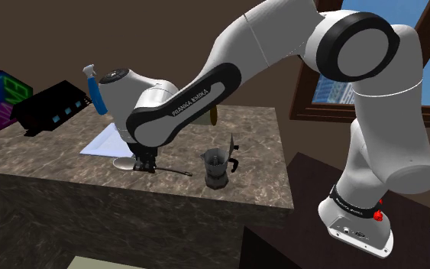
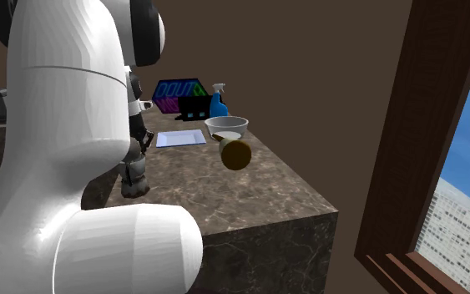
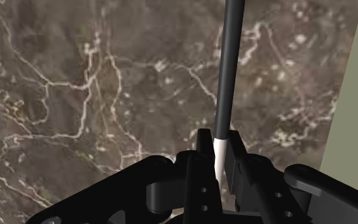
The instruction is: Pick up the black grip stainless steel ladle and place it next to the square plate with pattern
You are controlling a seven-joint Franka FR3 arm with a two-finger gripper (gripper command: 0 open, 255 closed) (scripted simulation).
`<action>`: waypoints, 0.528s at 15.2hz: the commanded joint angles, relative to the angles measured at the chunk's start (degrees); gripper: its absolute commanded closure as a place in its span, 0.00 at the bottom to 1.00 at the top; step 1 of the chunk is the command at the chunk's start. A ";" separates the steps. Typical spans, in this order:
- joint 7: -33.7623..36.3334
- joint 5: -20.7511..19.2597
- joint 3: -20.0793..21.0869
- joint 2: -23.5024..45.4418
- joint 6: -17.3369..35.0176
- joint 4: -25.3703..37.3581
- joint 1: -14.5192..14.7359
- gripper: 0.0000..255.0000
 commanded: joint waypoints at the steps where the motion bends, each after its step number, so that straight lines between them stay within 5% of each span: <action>1: 0.00 0.00 0.00 0.01 0.02 0.00 0.00 1.00; 3: 0.00 0.00 0.00 0.01 0.02 0.00 0.00 1.00; 4: 0.00 0.00 0.00 0.01 0.02 0.00 0.00 0.00; 8: 0.00 0.00 0.00 0.01 0.02 0.00 0.00 0.00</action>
